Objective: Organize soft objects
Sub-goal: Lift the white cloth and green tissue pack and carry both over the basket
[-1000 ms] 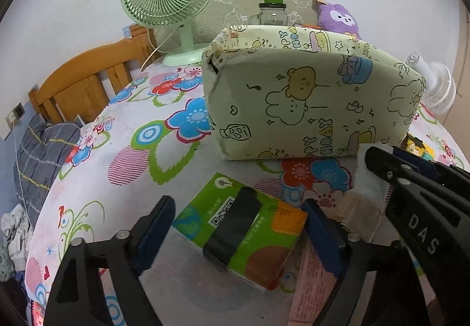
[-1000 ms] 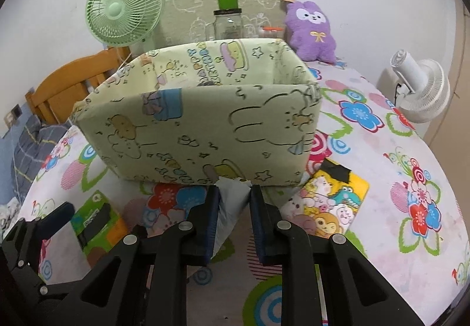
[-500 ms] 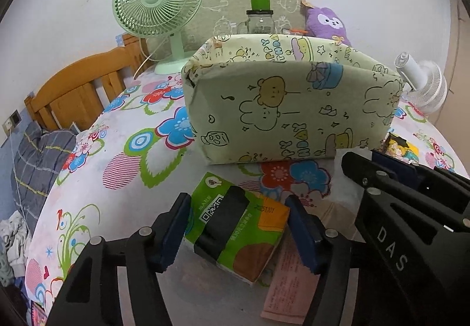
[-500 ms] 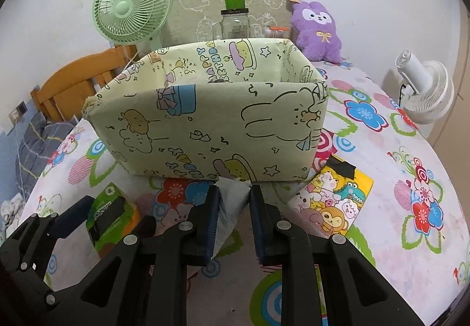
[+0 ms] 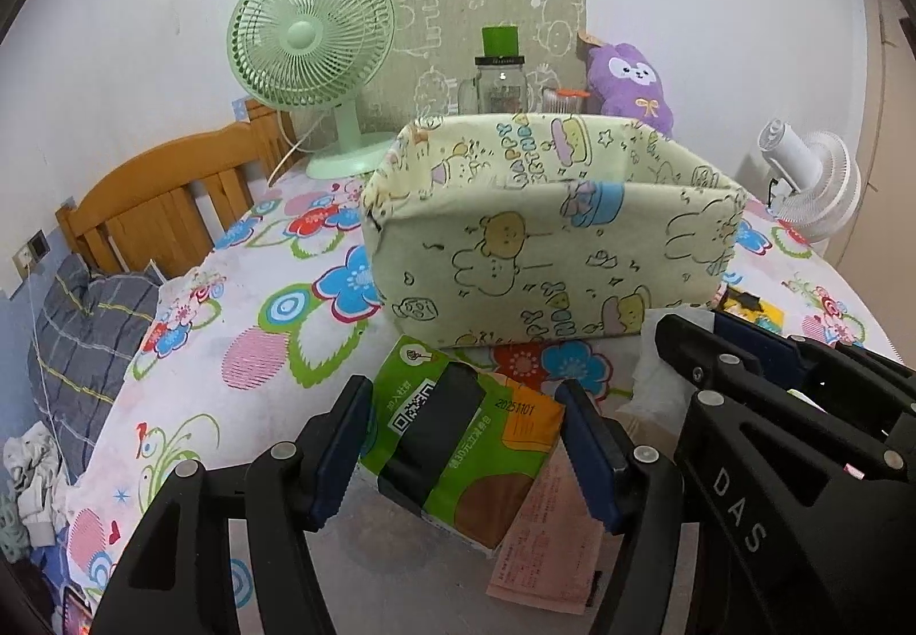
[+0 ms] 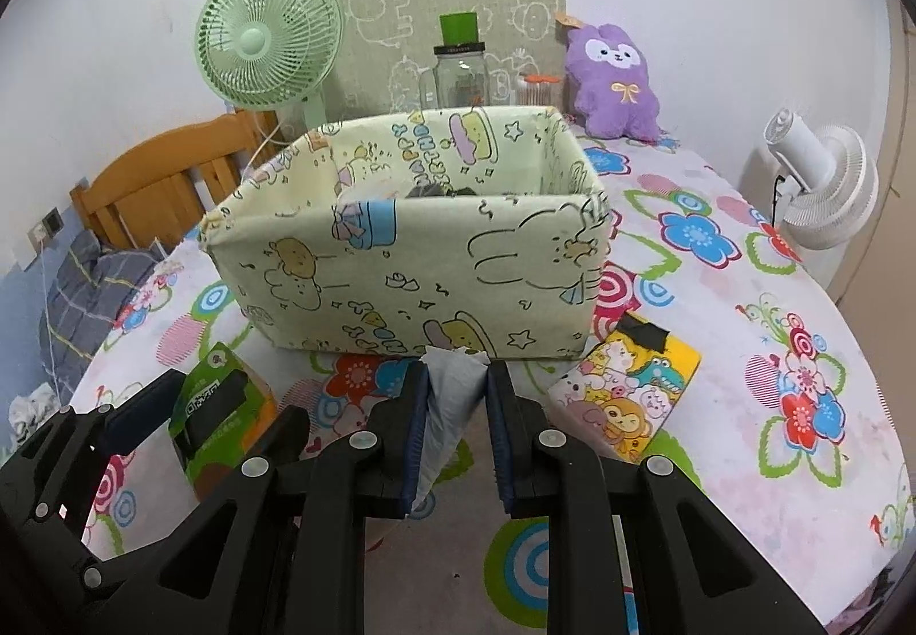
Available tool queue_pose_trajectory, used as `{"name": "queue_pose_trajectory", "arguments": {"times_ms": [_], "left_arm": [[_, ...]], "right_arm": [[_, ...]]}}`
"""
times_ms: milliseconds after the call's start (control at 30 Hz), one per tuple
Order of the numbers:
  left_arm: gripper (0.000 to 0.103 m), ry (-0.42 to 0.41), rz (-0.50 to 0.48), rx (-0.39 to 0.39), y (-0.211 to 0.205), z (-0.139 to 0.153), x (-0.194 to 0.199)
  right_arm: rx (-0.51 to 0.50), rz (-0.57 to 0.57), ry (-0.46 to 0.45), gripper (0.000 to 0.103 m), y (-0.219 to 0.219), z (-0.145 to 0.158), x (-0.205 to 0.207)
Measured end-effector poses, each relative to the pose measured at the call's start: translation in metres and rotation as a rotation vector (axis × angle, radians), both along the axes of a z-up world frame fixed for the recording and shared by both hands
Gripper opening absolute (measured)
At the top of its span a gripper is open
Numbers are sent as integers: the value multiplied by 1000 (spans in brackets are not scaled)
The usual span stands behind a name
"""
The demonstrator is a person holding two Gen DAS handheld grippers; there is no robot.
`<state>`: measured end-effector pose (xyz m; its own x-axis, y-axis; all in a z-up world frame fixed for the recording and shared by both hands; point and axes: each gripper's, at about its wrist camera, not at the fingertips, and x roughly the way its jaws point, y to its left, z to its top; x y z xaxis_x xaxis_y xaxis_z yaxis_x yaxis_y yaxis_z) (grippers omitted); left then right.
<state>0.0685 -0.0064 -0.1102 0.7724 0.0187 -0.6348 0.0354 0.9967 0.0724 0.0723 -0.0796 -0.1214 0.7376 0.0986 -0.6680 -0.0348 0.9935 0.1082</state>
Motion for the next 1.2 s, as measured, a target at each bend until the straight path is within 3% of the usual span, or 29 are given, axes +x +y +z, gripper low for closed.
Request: {"name": "queue_pose_trajectory", "arguments": {"times_ms": [1200], "left_arm": [[67,-158,-62,-24,-31,80,-38]], "right_arm": [[-9,-27,-162,23,-26,90,-46]]}}
